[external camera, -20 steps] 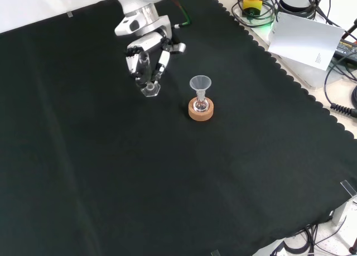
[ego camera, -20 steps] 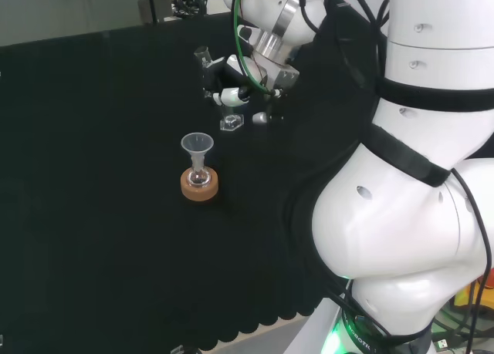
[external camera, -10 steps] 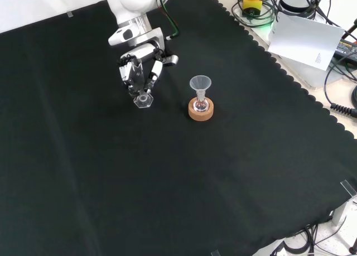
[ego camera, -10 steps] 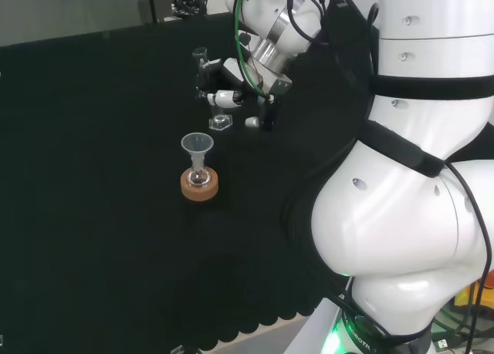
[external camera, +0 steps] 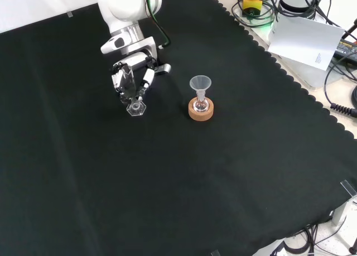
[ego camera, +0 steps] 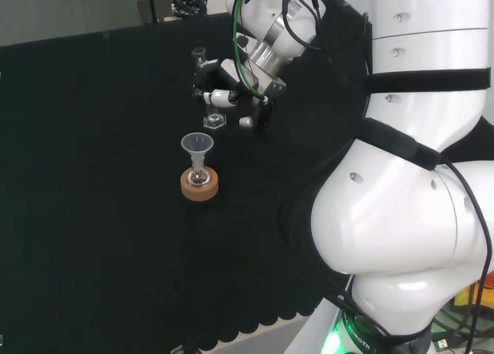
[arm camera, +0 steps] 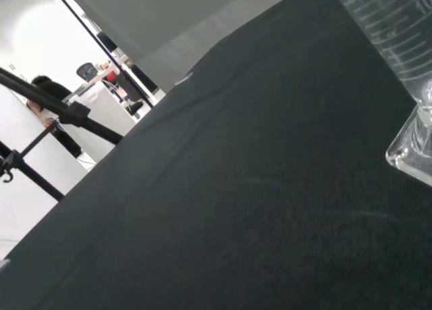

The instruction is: Put the graduated cylinder back on the table.

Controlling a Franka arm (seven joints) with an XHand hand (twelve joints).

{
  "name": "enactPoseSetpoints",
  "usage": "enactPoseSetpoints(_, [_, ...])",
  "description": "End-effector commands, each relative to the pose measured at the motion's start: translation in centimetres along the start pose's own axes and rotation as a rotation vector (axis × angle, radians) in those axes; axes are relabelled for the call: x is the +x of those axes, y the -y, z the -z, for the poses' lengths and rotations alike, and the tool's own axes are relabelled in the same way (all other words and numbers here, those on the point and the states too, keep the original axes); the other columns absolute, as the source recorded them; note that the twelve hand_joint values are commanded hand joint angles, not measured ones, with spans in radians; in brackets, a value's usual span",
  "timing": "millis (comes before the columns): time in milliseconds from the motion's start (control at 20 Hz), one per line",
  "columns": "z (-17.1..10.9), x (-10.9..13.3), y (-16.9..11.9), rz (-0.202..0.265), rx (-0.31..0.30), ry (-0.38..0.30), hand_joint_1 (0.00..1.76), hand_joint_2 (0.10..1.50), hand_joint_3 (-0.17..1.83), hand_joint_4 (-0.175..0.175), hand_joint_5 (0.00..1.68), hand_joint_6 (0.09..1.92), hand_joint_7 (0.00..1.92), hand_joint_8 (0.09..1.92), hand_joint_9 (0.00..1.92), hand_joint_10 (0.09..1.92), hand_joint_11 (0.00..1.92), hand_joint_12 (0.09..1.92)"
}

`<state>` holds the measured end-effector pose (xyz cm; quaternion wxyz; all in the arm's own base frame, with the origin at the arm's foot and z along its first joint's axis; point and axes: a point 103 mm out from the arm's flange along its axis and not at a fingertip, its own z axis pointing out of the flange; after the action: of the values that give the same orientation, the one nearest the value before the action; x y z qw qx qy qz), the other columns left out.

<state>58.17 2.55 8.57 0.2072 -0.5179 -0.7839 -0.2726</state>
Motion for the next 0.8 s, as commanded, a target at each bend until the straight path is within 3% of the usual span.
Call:
enactPoseSetpoints(50, [-0.4, -0.6, -0.3, -0.008, -0.025, -0.040, 1.10, 1.16, 0.00, -0.080, 0.91, 1.12, 1.19, 0.40, 1.42, 0.09, 1.32, 0.71])
enactPoseSetpoints(250, [-0.8, -1.2, -0.1, -0.013, -0.040, -0.074, 1.10, 1.16, 0.00, -0.080, 0.91, 1.12, 1.18, 0.40, 1.42, 0.09, 1.32, 0.71])
enactPoseSetpoints(800, [-1.3, -1.8, 0.3, -0.016, -0.053, -0.044, 1.10, 1.16, 0.00, -0.081, 0.91, 1.12, 1.17, 0.40, 1.41, 0.09, 1.31, 0.71])
